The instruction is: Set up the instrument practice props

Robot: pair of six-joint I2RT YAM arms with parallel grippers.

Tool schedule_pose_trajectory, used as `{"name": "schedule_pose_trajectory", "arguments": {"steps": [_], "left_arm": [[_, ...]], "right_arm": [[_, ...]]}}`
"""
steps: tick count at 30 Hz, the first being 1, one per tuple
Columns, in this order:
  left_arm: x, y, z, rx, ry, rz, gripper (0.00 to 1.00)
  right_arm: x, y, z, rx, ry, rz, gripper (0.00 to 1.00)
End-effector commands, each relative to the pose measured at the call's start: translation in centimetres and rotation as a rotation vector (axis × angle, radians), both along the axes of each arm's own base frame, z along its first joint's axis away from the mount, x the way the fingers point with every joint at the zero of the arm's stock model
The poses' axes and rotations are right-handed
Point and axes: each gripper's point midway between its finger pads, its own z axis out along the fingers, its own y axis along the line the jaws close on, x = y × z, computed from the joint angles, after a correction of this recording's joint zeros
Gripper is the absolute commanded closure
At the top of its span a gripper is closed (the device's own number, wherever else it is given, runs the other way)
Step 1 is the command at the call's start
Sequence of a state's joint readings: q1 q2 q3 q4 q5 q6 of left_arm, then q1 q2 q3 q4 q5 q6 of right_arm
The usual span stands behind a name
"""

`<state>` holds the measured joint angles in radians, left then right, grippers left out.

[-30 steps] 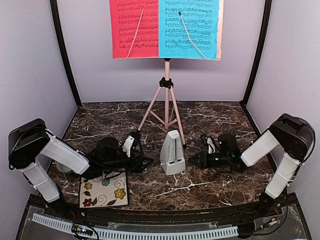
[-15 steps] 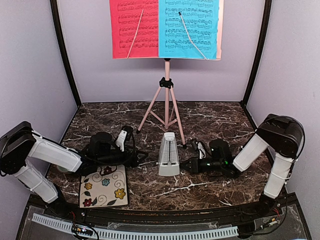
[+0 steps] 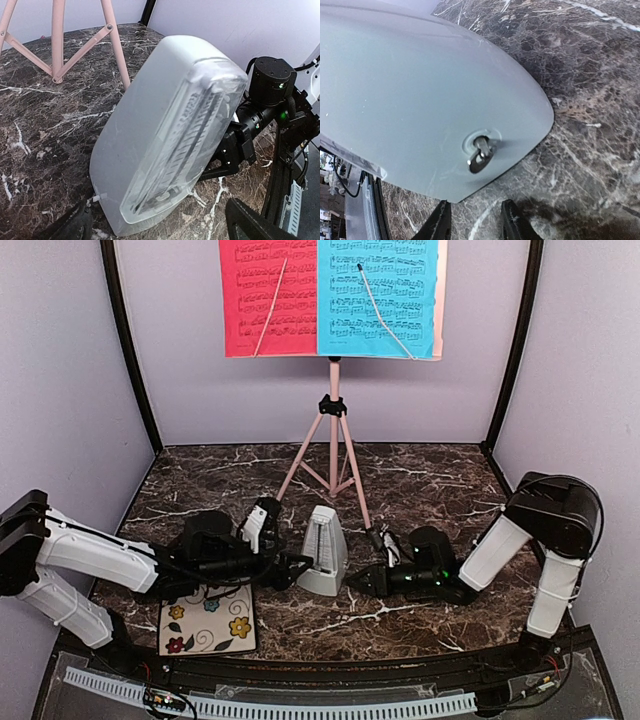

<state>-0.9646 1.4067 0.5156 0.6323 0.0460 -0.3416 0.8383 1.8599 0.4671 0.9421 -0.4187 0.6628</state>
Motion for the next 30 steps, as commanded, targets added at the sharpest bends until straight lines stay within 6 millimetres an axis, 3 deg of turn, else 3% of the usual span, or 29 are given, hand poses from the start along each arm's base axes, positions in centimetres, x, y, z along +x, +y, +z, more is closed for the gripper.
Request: {"name": "schedule_pose_trajectory", "arguments": {"steps": [1,6,16,25,30], "left_arm": [[0.8,-0.9,1.3,0.048,-0.079,0.088,0.04],[2.0,-1.8,1.7,0.069,-0.099,0.186,0.02],[3.1,-5.0,1.9,0.096,-0.142,0.235,0.01],[5.2,-4.4,1.0,0.146,-0.133,0.400,0.02],[5.7,-4.9,0.0,0.195,-0.135,0.403,0.10]], "right_arm": [[0.0,-1.4,1.6,-0.007,-0.094,-0.033,0.60],[1.0,-3.0,1.9,-0.035,-0.131,-0.086,0.49],[2.6,-4.0,2.5,-0.020,-0.147,-0.137,0.36],[3.2,-3.7,2.7,-0.008,-0.167,-0.148,0.33],[3.5,-3.1,2.7,0.001,-0.171,-0.135,0.33]]}}
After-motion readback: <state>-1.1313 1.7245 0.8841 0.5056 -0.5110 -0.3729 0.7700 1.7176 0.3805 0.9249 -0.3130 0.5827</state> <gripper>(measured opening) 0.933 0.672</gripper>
